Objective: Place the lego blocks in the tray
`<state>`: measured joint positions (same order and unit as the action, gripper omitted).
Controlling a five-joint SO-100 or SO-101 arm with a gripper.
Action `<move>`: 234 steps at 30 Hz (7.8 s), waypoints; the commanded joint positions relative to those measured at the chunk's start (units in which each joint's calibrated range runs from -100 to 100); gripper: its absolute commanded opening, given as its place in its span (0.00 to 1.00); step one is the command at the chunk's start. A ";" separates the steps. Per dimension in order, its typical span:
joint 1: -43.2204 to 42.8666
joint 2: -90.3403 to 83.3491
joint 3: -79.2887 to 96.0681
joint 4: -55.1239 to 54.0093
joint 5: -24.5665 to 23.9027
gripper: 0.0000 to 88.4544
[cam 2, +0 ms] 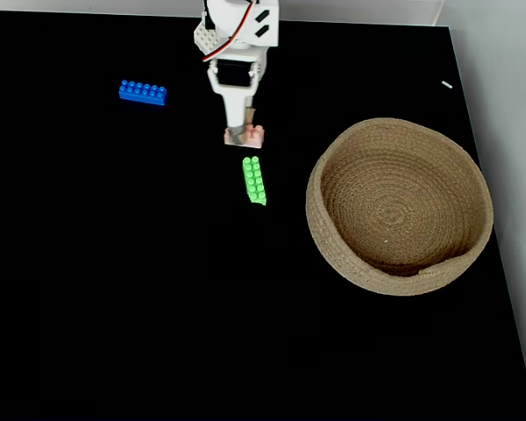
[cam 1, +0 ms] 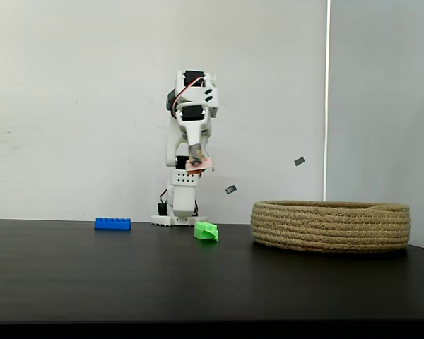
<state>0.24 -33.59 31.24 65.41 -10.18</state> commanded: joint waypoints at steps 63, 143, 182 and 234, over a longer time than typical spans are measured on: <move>-7.42 -0.89 16.77 -16.55 -28.42 0.36; -4.45 -12.33 33.28 -34.21 -25.49 0.00; -4.37 -10.52 27.72 -41.88 -9.38 0.36; 59.44 8.82 29.54 -14.64 36.43 0.00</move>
<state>59.85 -26.46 62.97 51.85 25.57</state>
